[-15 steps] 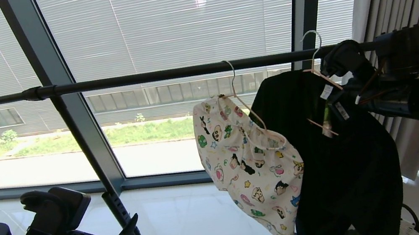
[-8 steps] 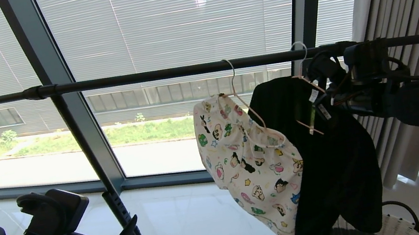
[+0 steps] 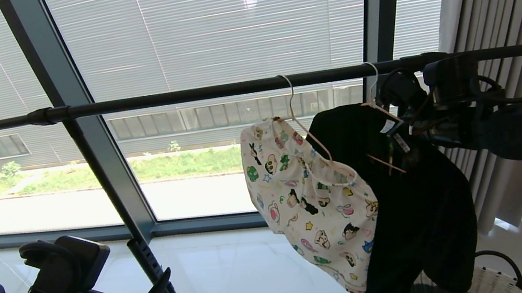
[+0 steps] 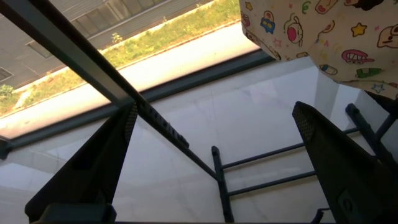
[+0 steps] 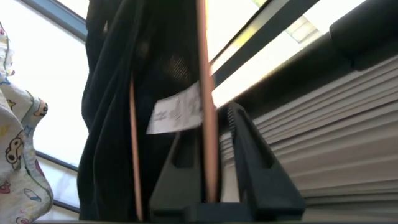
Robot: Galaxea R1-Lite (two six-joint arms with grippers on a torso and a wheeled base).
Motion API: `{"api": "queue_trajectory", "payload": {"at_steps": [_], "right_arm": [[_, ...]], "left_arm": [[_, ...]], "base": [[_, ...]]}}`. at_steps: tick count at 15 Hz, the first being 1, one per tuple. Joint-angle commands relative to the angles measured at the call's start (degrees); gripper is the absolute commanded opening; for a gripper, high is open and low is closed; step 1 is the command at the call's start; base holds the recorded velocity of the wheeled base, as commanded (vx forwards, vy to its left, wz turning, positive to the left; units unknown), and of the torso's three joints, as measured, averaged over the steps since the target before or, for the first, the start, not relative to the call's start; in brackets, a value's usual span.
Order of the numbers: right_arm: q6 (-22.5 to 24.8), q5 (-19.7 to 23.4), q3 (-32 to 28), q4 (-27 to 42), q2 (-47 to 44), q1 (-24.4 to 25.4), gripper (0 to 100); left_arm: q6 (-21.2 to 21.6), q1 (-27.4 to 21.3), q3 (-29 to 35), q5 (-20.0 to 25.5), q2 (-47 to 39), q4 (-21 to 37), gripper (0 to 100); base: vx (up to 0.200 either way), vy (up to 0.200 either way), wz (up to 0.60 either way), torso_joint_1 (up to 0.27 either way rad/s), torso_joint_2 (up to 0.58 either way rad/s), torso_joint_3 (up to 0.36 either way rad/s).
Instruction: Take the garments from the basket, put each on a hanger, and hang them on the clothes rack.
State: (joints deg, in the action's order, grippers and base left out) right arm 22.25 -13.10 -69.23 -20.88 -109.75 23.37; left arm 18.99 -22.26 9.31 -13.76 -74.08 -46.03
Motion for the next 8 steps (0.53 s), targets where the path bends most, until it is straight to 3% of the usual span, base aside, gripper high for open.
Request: {"api": "queue_trajectory", "payload": {"at_steps": [1, 6, 8], "right_arm": [[-0.1, 0.01, 0.59, 0.14, 1.47, 0.71, 100], [-0.36, 0.01, 7.71, 0.67, 13.78, 1.42, 100], [-0.36, -0.08, 12.45, 3.48, 21.51, 0.54, 100]], "left_arm": [[-0.01, 0.02, 0.0, -0.04, 0.08, -0.02, 100], [-0.18, 0.46, -1.05, -0.56, 1.22, -0.02, 100], [-0.18, 0.46, -1.58, -3.81, 1.66, -0.02, 100]], "base": [[0.0, 0.0, 0.0, 0.0, 0.0, 0.0], [0.0, 0.0, 0.0, 0.0, 0.0, 0.0], [0.0, 0.0, 0.0, 0.0, 0.0, 0.0]]}}
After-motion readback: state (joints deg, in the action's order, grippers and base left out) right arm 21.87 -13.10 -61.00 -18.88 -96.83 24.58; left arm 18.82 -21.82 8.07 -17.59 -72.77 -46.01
